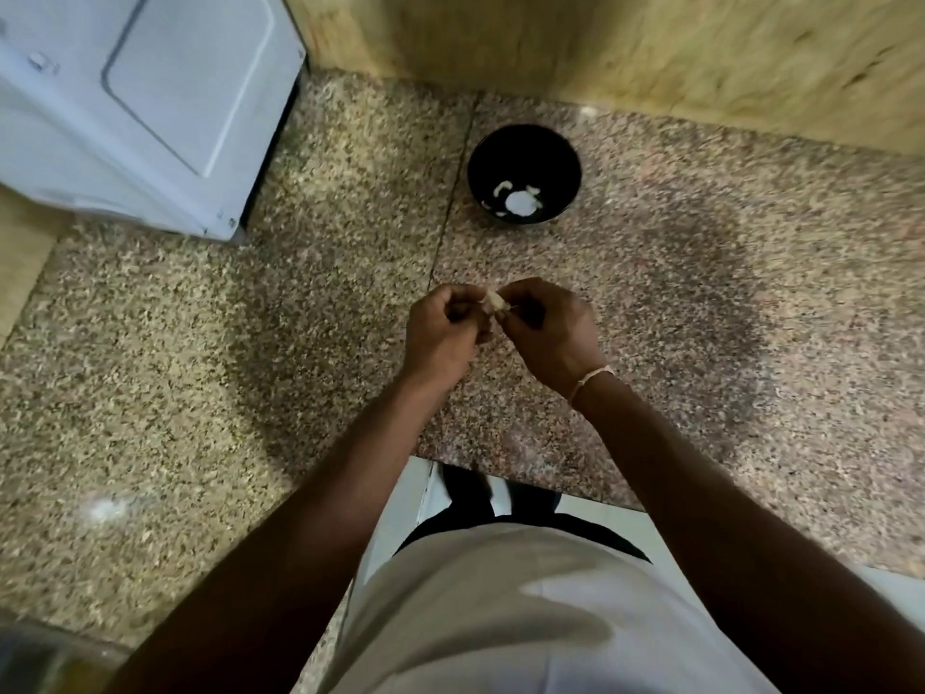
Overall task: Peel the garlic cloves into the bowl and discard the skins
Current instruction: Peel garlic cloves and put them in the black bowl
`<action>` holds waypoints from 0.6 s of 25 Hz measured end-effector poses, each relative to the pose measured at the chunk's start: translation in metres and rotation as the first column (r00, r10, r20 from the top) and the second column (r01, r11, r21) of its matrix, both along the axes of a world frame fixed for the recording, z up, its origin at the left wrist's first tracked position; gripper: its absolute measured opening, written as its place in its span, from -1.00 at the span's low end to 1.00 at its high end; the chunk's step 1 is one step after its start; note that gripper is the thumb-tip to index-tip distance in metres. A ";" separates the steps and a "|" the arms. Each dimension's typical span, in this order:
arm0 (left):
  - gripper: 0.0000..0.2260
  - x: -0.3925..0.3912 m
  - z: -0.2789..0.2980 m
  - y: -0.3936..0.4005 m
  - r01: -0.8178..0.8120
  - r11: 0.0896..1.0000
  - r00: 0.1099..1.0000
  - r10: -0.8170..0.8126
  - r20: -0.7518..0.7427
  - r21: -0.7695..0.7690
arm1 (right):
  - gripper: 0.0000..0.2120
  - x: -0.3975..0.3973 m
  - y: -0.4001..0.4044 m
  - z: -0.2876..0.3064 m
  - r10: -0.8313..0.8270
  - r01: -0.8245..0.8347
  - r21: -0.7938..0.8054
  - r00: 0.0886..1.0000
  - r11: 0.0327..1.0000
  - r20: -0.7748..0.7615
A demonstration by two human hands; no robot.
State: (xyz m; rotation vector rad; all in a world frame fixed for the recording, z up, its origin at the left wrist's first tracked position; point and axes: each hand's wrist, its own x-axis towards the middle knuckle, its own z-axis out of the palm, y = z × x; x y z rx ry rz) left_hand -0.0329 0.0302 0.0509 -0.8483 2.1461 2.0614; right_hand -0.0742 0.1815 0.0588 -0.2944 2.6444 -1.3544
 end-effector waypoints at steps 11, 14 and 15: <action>-0.90 -0.045 0.140 0.055 0.230 0.971 0.856 -0.168 -0.489 0.070 | -0.80 -0.013 0.062 0.141 -0.215 0.141 -0.602 0.975 0.786 -0.053; -0.88 -0.048 0.170 0.064 0.216 0.976 0.800 -0.177 -0.573 0.000 | -0.82 -0.013 0.070 0.171 -0.228 0.083 -0.642 0.963 0.763 -0.146; -0.89 -0.049 0.178 0.066 0.205 0.978 0.789 -0.180 -0.588 -0.025 | -0.84 -0.012 0.073 0.179 -0.228 0.066 -0.643 0.958 0.763 -0.173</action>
